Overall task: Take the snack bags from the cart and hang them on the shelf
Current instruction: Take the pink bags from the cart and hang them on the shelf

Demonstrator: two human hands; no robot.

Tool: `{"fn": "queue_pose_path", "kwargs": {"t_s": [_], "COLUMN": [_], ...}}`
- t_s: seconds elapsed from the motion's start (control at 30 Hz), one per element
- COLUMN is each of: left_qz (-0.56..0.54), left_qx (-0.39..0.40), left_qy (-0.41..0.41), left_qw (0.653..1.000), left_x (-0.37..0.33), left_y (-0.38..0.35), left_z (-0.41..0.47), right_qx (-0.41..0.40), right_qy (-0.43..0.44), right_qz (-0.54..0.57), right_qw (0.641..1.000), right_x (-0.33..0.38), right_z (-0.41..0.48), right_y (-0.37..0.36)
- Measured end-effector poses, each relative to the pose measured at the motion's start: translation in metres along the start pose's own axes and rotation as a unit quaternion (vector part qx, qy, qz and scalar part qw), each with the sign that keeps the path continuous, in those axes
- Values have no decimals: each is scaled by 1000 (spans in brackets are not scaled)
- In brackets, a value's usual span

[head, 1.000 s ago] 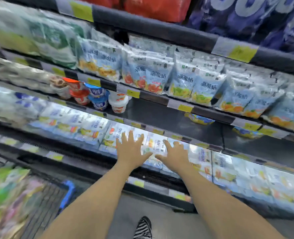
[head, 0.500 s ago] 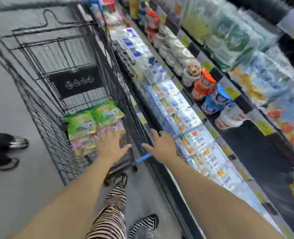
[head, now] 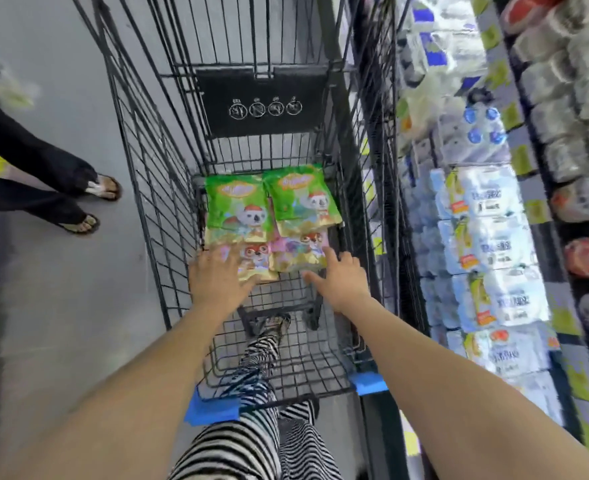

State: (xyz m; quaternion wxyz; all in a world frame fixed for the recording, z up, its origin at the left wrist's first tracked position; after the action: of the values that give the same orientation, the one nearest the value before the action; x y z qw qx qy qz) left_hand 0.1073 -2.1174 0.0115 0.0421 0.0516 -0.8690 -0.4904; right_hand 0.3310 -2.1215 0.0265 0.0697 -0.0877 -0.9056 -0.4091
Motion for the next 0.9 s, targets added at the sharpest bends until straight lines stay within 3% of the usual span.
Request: {"fn": "queue_pose_path", "kwargs": {"t_s": [0.3,0.43,0.57,0.67,0.8,0.9], "left_qz": [-121,-239,-339,-438,-503,-537], "left_qx": [99,119,56,33,100,160], "left_qy": [124,213,265,296,313,320], "left_qw": [980,940,901,848,799,764], "left_x": [3,9,7,9,13,17], "left_y": [-93,-132,-146,-150,-153,-152], "left_z": [88,108,115,116,121,121], "right_qx": [38,36,-6,-28,-22,-14], "right_qy": [-111,-149,-181,-208,-219,-211], "right_qz": [139,218,288,309,294,407], "right_qw": [983,964,940,927,930,889], "right_x": [-29,-37,-45,-50,-48,-43], "right_z": [125,161,177,183,186,179], "right_y": [-52,-82,-101,-97,-90,-85]}}
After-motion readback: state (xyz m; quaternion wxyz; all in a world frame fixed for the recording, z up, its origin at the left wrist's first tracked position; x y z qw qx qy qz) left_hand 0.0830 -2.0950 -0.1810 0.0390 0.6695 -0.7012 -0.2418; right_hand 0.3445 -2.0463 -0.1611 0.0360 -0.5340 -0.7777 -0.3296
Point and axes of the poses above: each hand's wrist, its own z-axis towards the middle knuckle, its own y-axis out of the back of the hand, x = y × z, the point moved 2 cm from there along z, towards the middle knuckle, and after that the axes turned 8 degrees about y, right-handed, at the moved point
